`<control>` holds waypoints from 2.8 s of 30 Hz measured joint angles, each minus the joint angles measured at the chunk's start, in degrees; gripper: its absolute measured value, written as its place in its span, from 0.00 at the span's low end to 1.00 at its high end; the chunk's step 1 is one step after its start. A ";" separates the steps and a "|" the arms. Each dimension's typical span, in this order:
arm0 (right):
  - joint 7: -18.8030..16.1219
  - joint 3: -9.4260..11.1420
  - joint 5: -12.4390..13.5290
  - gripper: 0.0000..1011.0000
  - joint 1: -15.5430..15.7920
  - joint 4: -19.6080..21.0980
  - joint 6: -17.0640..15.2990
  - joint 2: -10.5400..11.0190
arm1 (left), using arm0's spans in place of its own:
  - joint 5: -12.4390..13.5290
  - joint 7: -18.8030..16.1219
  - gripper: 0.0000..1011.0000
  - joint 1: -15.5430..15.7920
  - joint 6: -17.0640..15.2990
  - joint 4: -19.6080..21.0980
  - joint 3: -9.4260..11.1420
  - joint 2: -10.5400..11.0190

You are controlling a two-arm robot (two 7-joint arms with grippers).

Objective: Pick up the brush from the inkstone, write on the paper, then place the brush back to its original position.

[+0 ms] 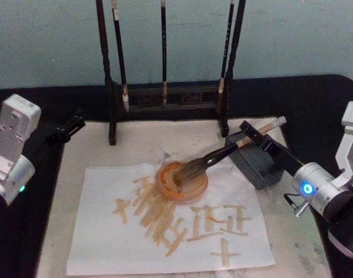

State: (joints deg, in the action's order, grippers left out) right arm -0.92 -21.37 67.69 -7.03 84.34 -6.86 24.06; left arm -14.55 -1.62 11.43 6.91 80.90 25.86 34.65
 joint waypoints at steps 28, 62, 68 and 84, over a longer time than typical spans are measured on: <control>9.87 -0.58 -12.68 0.99 5.17 11.37 -1.67 4.26 | 0.00 0.00 0.99 0.00 0.00 0.00 0.00 0.00; 13.64 -9.20 -44.35 0.99 3.77 19.33 -1.50 9.35 | 0.00 0.00 0.99 0.00 0.00 0.00 0.00 0.00; 13.57 -9.14 -43.88 0.99 3.77 19.30 -1.50 9.35 | 0.00 0.00 0.99 0.00 0.00 0.00 0.00 0.00; 13.35 -9.03 -43.18 0.99 3.79 19.21 -1.53 9.35 | 0.00 0.00 0.99 0.00 0.00 0.00 0.00 0.00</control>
State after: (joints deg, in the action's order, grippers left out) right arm 12.43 -30.40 24.51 -3.25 103.56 -8.39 33.41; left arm -14.55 -1.62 11.43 6.91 80.90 25.86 34.65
